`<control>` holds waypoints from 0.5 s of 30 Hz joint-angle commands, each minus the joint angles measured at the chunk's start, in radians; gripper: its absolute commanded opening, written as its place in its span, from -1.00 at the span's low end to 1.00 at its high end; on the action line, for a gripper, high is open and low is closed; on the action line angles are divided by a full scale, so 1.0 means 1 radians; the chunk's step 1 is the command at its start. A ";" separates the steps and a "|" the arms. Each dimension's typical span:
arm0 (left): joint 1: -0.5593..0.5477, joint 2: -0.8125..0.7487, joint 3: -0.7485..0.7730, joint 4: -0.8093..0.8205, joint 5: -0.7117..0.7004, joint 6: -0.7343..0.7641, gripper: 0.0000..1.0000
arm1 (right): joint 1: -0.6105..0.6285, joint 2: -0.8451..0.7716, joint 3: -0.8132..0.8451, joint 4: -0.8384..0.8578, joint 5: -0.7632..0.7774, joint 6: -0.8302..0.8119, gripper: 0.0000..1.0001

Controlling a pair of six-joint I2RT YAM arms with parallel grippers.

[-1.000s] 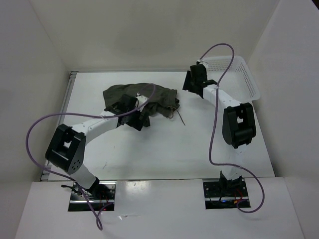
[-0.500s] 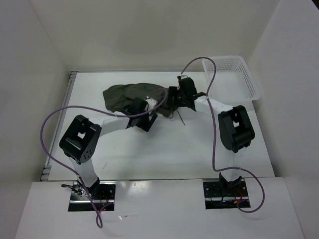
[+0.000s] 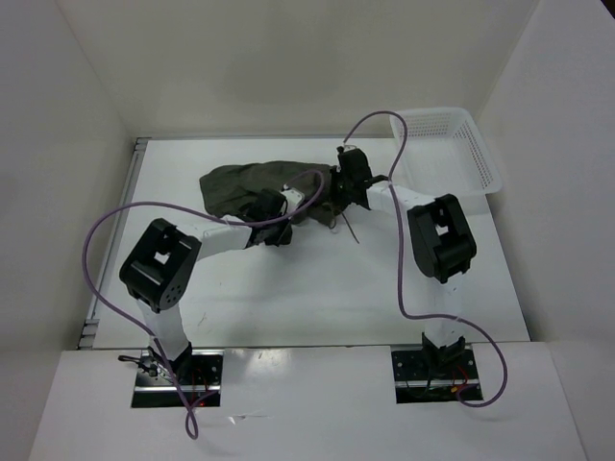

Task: Fold and stack the shorts
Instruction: Move the shorts to the center of the board

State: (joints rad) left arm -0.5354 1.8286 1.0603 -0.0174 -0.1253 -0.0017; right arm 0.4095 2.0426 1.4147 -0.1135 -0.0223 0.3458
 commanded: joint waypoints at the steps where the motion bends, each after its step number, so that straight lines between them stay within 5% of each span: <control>1: 0.015 -0.086 -0.010 -0.094 -0.049 0.002 -1.00 | -0.005 -0.189 -0.022 -0.056 0.033 -0.056 -1.00; 7: 0.347 -0.348 -0.019 -0.334 0.004 0.002 -1.00 | -0.052 -0.557 -0.094 -0.150 -0.123 -0.073 -0.97; 11: 0.422 -0.402 -0.028 -0.322 0.033 0.002 -1.00 | -0.159 -0.466 0.047 -0.150 -0.098 -0.019 -0.79; 12: 0.422 -0.402 -0.028 -0.322 0.050 0.002 -1.00 | -0.169 -0.411 0.093 -0.150 -0.082 -0.019 -0.58; 14: 0.395 -0.402 -0.019 -0.322 0.090 0.002 -1.00 | -0.181 -0.229 0.237 -0.150 -0.091 -0.034 0.43; 15: 0.382 -0.402 -0.019 -0.332 0.090 0.002 -1.00 | -0.181 -0.167 0.368 -0.202 -0.115 -0.034 0.60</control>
State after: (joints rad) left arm -0.1081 1.4223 1.0359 -0.2943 -0.0937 -0.0040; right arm 0.2359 1.6749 1.6455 -0.2607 -0.1253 0.3172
